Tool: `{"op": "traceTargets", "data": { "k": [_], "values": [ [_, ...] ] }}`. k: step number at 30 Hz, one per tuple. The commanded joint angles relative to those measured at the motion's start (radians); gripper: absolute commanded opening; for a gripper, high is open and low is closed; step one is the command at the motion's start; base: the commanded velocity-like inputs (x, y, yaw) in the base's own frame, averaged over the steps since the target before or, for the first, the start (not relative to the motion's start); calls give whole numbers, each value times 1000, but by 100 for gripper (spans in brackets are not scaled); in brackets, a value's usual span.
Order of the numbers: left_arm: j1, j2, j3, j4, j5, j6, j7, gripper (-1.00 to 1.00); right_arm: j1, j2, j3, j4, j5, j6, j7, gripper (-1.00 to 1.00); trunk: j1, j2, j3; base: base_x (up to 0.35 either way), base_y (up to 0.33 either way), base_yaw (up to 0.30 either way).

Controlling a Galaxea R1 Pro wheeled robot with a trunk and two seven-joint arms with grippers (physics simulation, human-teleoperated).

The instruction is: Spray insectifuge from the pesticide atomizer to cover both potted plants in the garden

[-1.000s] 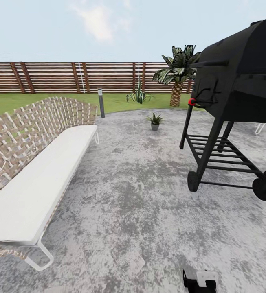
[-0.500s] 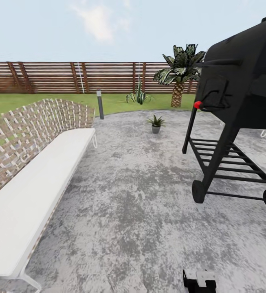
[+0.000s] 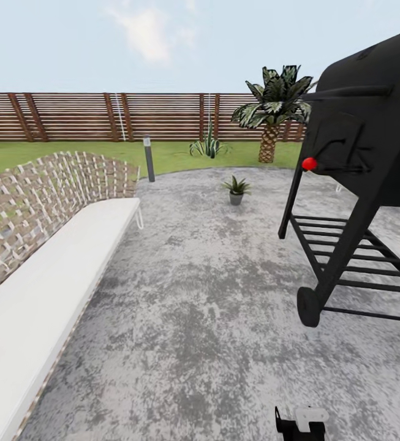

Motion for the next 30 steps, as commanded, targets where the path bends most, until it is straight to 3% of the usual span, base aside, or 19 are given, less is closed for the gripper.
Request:
{"op": "traceTargets", "data": {
  "k": [1,30],
  "values": [
    [-1,0,2,1,5,-3,-1,-100,0,0,9,0,-6,-2,-4,100,0,0,-1,340,0,0],
    [-1,-1,2,1,5,-3,-1,-100,0,0,9,0,-6,-1,-4,100,0,0,-1,340,0,0]
  ]
}}
